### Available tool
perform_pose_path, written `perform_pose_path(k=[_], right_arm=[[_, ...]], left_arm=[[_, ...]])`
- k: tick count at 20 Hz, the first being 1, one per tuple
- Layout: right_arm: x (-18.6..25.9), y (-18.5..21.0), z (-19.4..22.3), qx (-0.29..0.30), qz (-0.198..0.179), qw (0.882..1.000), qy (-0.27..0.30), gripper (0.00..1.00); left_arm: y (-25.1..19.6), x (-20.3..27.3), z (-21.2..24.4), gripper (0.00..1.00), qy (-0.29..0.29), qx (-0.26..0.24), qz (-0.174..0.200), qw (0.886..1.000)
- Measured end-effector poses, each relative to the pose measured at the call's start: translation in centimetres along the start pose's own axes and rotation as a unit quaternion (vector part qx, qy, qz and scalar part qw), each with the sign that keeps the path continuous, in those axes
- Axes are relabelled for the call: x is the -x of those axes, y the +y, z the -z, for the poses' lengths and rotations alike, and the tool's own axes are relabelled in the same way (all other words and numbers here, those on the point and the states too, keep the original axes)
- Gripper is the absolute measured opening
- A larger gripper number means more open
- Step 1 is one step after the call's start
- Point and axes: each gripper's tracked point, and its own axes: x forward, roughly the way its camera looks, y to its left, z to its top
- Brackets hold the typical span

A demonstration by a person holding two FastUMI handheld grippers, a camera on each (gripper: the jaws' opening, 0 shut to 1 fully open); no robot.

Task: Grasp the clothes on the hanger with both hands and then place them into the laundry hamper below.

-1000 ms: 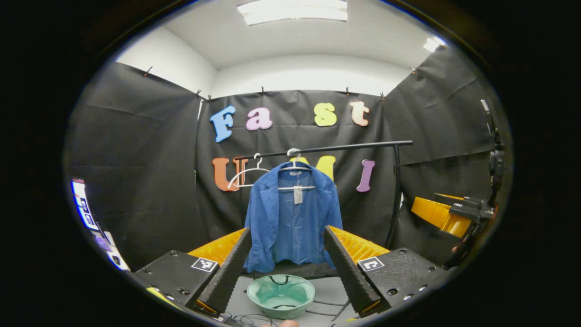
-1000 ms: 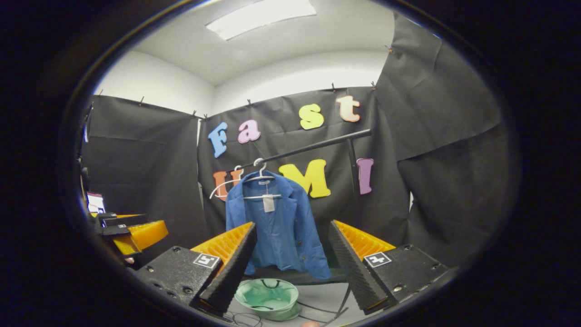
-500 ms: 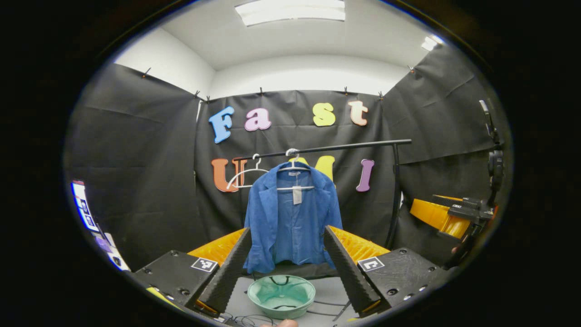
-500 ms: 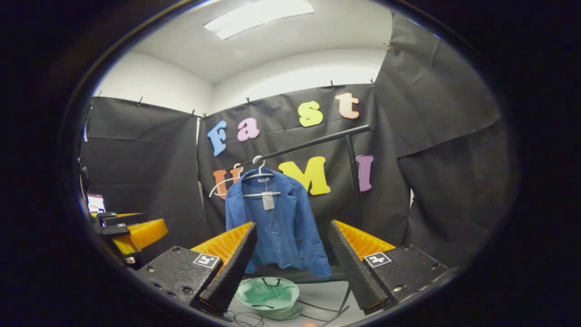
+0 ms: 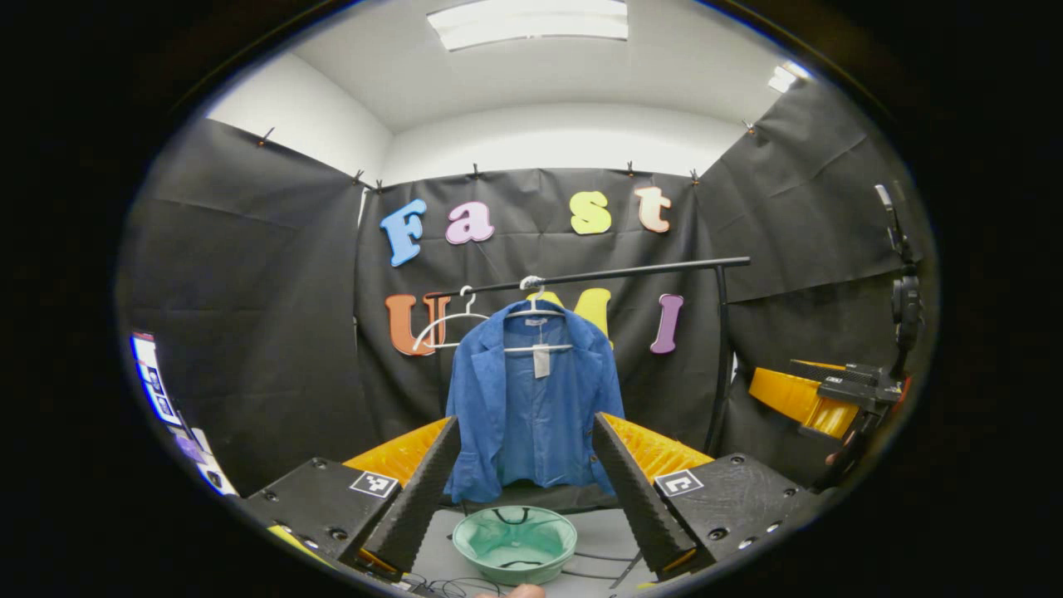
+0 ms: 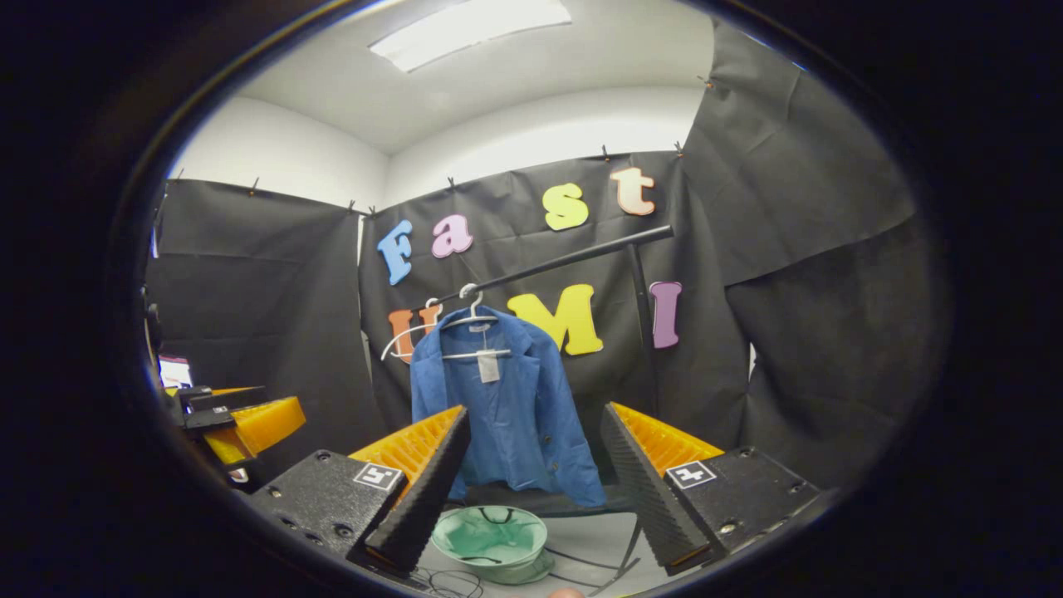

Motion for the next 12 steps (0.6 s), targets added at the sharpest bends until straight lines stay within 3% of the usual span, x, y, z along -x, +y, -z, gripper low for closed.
perform_pose_path(k=[12], right_arm=[[-1.2,-0.3,1.4,0.010,-0.026,0.999,0.022,1.00]], left_arm=[[0.3,-0.4,0.6,1.00,0.009,0.003,-0.030,0.999]])
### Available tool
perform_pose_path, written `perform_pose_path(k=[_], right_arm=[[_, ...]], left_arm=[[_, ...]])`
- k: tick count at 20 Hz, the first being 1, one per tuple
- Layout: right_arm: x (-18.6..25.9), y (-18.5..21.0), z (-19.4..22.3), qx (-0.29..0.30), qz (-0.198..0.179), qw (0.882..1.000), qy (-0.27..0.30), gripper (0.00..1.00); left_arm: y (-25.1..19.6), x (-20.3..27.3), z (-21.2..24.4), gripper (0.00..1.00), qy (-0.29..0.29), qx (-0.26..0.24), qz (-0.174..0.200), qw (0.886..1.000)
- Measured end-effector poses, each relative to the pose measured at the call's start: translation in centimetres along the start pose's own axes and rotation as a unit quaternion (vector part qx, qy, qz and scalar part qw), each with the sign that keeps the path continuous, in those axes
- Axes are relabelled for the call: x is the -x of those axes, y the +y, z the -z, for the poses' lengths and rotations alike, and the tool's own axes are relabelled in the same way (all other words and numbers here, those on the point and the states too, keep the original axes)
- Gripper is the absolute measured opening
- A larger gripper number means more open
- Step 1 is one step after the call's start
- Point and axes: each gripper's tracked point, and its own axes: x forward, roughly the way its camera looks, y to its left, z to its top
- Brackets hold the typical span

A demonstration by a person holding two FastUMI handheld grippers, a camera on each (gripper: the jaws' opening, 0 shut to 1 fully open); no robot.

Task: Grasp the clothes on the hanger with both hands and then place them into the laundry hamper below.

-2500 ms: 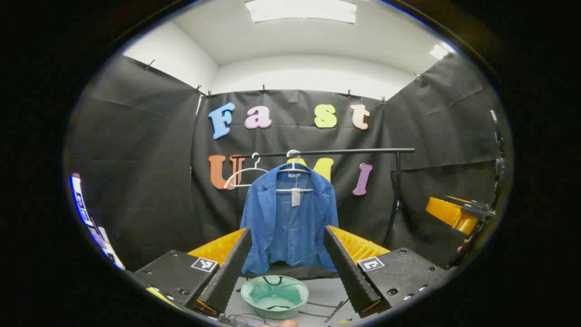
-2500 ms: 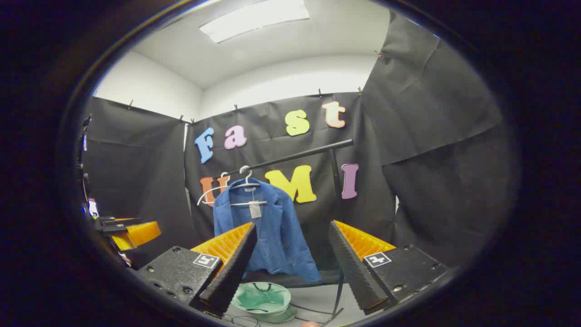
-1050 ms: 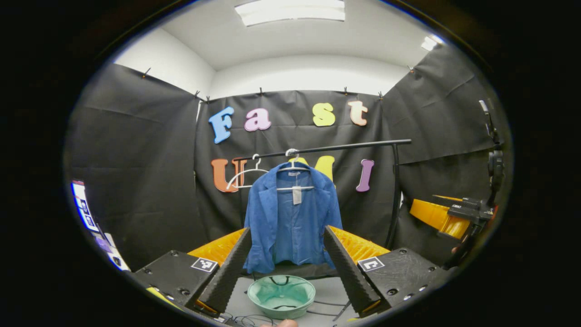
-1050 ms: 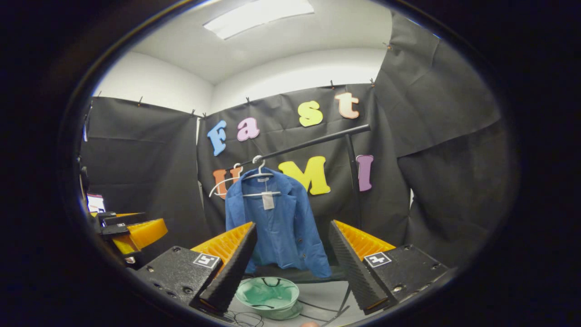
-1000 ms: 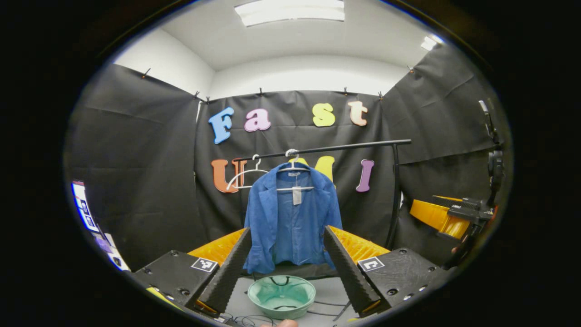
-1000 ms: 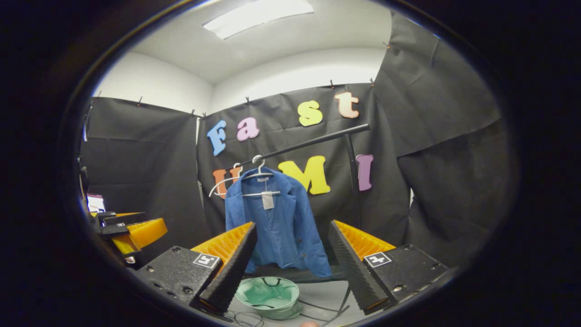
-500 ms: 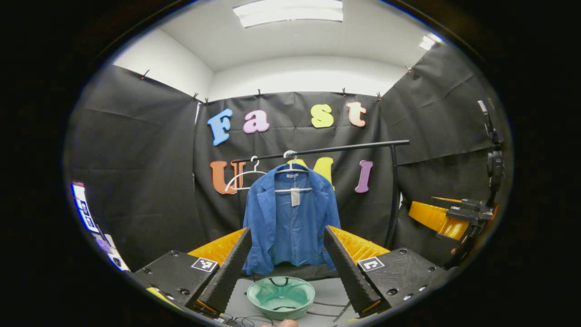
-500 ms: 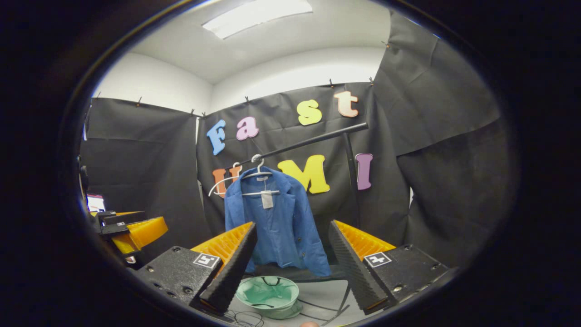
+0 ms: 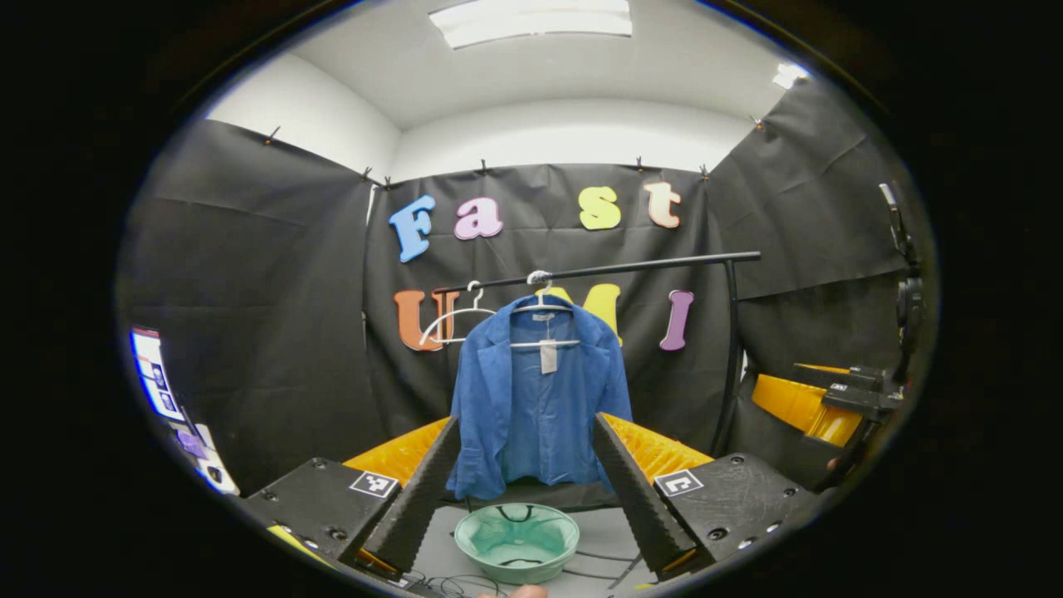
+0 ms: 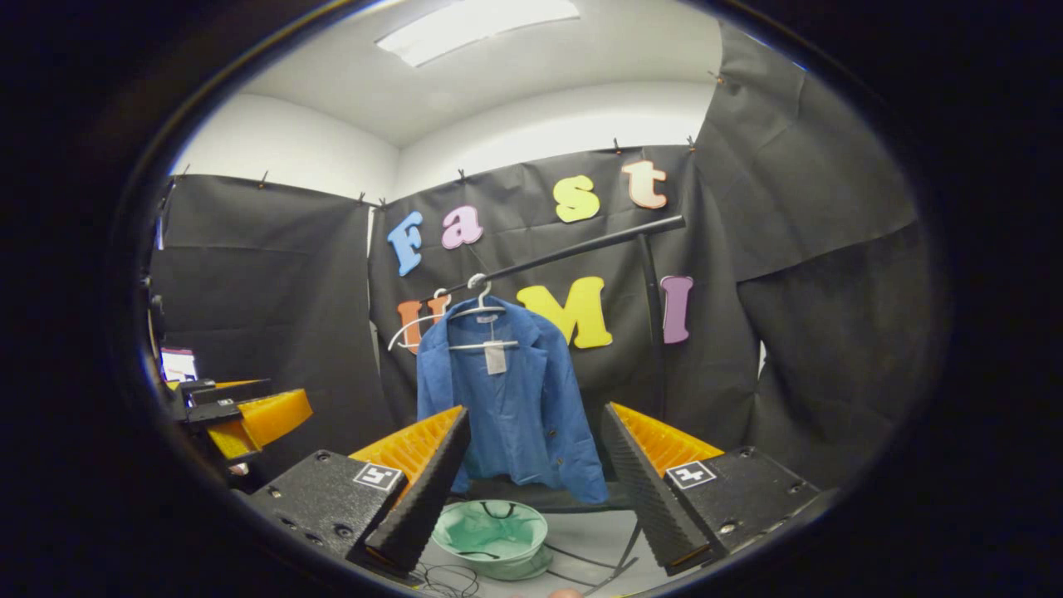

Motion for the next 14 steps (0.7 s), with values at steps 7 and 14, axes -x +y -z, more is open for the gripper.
perform_pose_path(k=[7,14], right_arm=[[-3.0,-1.5,1.6,0.007,-0.040,0.999,0.032,1.00],[-10.3,-0.7,2.4,0.016,-0.047,0.997,0.051,1.00]], left_arm=[[1.2,-0.7,0.8,1.00,0.018,-0.009,-0.063,0.998],[2.7,-3.2,2.6,0.92,0.048,-0.006,-0.094,0.994]])
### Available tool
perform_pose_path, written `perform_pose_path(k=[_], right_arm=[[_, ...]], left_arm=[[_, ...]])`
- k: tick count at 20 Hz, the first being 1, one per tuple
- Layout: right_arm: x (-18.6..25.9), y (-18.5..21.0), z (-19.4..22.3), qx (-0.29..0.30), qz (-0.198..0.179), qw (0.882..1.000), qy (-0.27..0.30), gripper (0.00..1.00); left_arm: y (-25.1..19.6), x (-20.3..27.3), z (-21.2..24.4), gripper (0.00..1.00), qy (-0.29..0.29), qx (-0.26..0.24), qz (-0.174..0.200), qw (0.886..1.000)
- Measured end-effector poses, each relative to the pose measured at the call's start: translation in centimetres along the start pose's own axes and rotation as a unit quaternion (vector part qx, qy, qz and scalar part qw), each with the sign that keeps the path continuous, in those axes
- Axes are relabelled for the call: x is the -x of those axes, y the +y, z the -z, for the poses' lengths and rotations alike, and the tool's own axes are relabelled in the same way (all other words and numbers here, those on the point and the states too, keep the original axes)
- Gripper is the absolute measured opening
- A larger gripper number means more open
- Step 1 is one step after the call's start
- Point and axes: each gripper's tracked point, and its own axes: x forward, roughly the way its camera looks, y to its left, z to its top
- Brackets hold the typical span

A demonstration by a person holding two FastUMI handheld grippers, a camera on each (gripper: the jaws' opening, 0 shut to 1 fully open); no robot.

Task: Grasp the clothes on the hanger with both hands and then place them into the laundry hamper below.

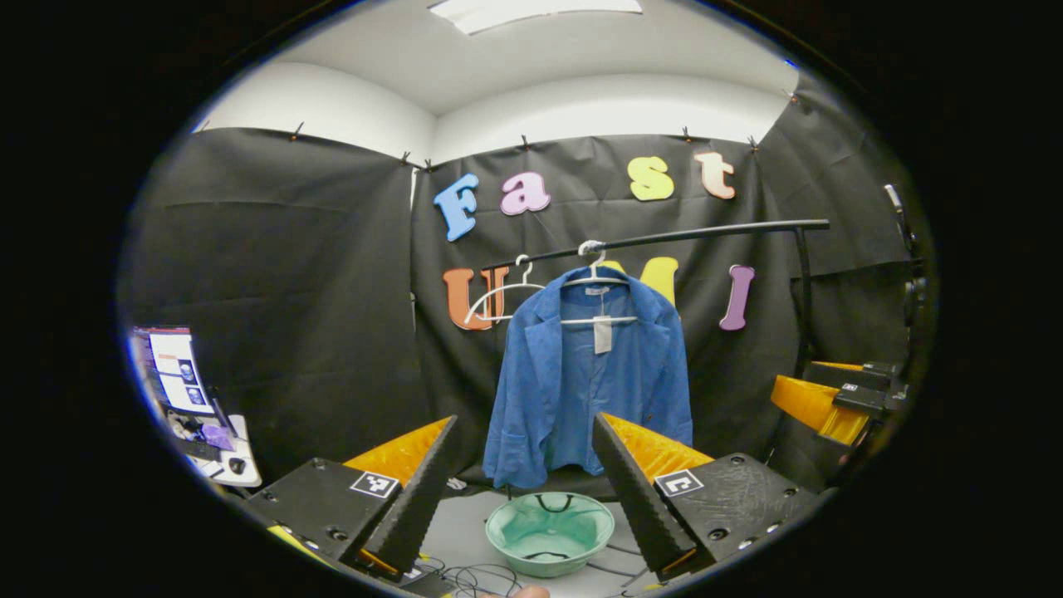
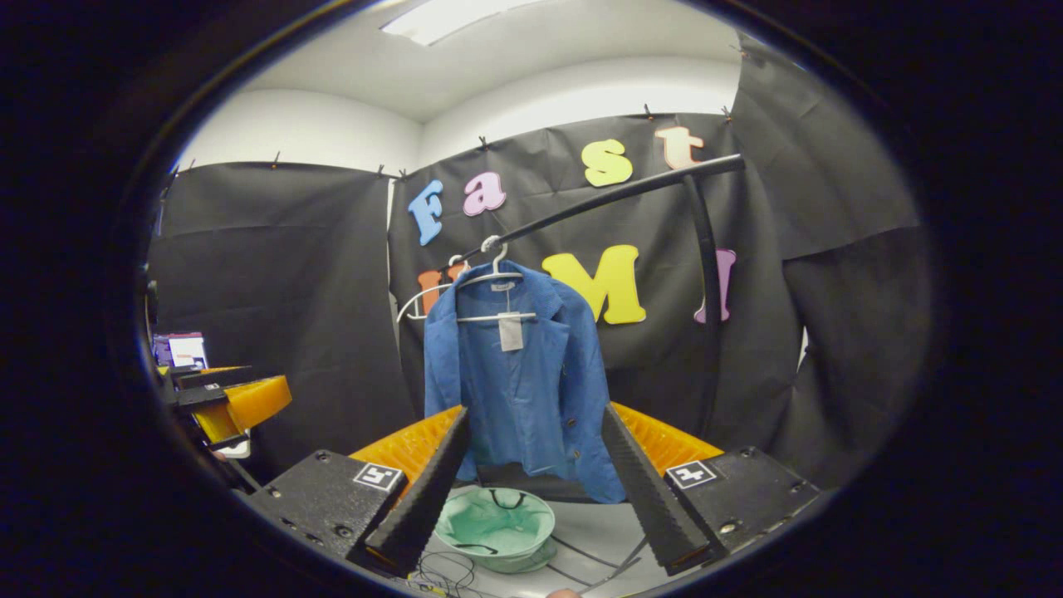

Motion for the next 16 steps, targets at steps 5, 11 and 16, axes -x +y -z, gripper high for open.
perform_pose_path(k=[5,11,16], right_arm=[[-8.8,1.3,0.3,-0.008,0.021,1.000,0.010,0.99],[-21.0,-1.0,0.7,-0.015,0.110,0.993,0.030,0.99],[-28.7,-2.5,0.4,-0.031,0.148,0.988,0.040,0.99]], left_arm=[[0.4,-9.6,0.7,0.96,0.009,0.012,0.026,1.000],[0.6,-21.4,2.1,1.00,0.030,0.031,0.072,0.996],[-0.1,-29.3,2.9,0.97,0.046,0.039,0.095,0.994]])
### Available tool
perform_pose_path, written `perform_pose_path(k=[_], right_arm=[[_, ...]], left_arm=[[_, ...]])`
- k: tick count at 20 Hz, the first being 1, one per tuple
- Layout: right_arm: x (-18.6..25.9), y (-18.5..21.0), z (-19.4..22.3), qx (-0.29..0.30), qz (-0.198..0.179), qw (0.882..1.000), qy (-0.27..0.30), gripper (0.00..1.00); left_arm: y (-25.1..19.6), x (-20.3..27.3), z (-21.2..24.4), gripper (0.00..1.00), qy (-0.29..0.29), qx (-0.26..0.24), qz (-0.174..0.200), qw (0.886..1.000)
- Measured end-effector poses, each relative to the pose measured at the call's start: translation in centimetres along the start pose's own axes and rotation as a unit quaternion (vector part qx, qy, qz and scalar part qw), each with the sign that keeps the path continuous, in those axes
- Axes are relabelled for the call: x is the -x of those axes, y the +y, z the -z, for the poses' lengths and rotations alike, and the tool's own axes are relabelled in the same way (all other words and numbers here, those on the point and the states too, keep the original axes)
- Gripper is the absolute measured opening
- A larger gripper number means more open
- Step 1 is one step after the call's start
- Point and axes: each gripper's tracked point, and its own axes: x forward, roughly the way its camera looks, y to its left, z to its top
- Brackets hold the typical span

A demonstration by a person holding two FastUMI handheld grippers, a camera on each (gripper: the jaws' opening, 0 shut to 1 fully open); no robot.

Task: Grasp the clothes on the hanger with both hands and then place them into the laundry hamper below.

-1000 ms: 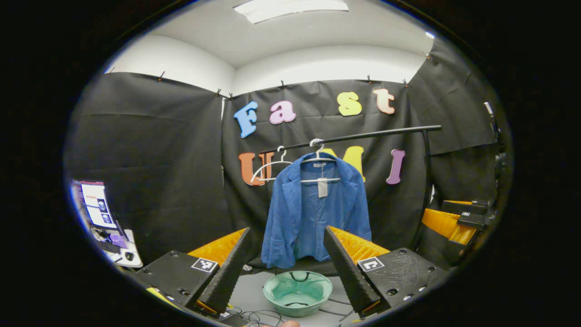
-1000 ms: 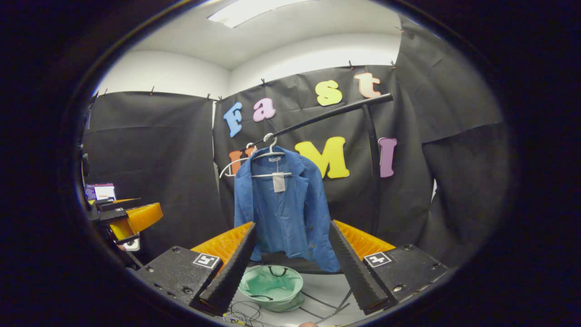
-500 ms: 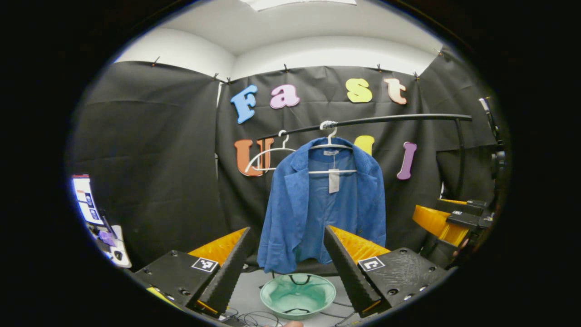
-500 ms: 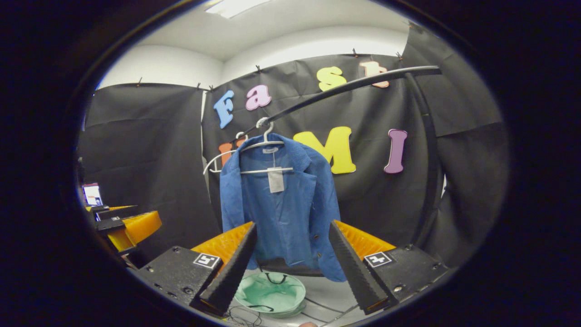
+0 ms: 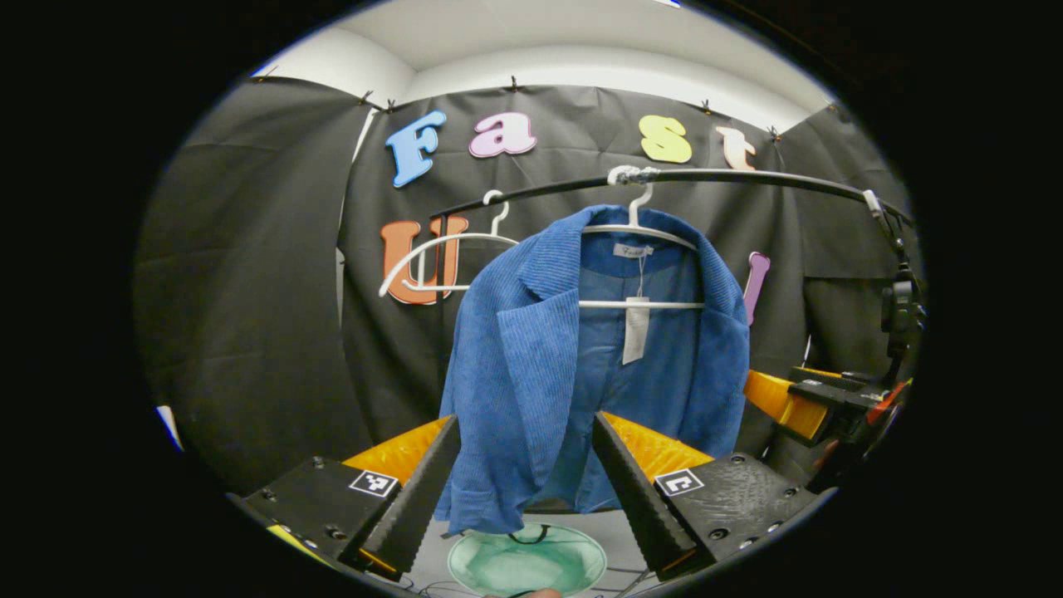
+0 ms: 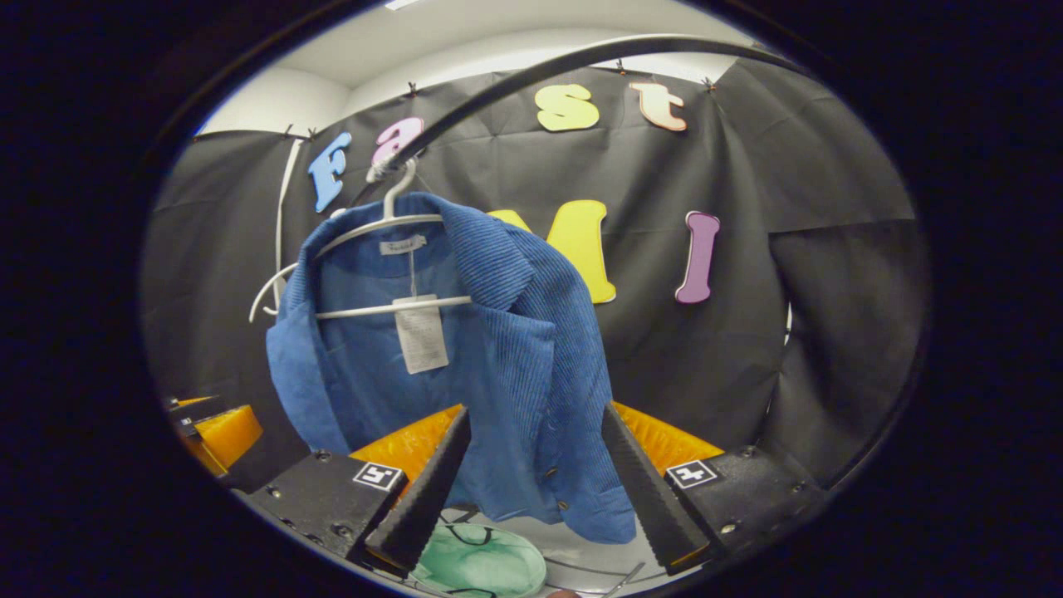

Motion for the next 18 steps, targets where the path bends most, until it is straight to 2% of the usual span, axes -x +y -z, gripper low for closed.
perform_pose_path(k=[1,5,7,8,10,11,13,14,15,16,17,18], right_arm=[[-1.1,0.4,0.0,-0.001,0.001,1.000,0.006,0.99],[-4.8,1.5,-0.7,0.000,0.005,1.000,0.014,1.00],[-6.4,1.4,-1.1,-0.002,0.017,1.000,0.020,1.00],[-7.2,1.3,-1.3,-0.004,0.024,1.000,0.018,1.00],[-8.3,1.0,-1.5,-0.009,0.034,0.999,0.024,0.98],[-8.6,0.9,-1.3,-0.012,0.036,0.999,0.029,0.99],[-9.0,0.6,-1.2,-0.020,0.038,0.998,0.036,0.93],[-9.0,0.4,-1.3,-0.024,0.036,0.998,0.038,0.86],[-8.9,0.2,-1.2,-0.028,0.031,0.998,0.038,0.81],[-8.9,-0.1,-1.2,-0.032,0.026,0.998,0.038,0.72],[-8.6,-0.4,-1.4,-0.038,0.020,0.999,0.034,0.68],[-8.5,-1.0,-1.8,-0.046,0.018,0.998,0.027,0.58]], left_arm=[[-0.2,-1.1,0.1,1.00,0.004,0.004,0.005,1.000],[-0.9,-5.4,0.1,1.00,0.011,0.007,0.016,1.000],[-0.6,-6.9,-0.1,1.00,0.013,0.001,0.010,1.000],[-0.3,-7.7,-0.3,0.97,0.009,0.000,0.005,1.000],[0.0,-8.8,-0.6,0.97,0.009,0.006,0.000,1.000],[0.0,-9.4,-0.9,0.92,0.010,0.012,-0.001,1.000],[0.3,-10.0,-1.4,1.00,0.006,0.017,-0.005,1.000],[0.5,-10.4,-1.6,0.96,0.004,0.017,-0.008,1.000],[0.5,-10.8,-1.8,1.00,0.002,0.016,-0.008,1.000],[0.5,-11.0,-1.9,0.86,0.001,0.018,-0.008,1.000],[0.4,-11.0,-2.0,0.71,0.004,0.017,-0.007,1.000],[0.5,-11.0,-2.0,0.57,0.004,0.015,-0.005,1.000]])
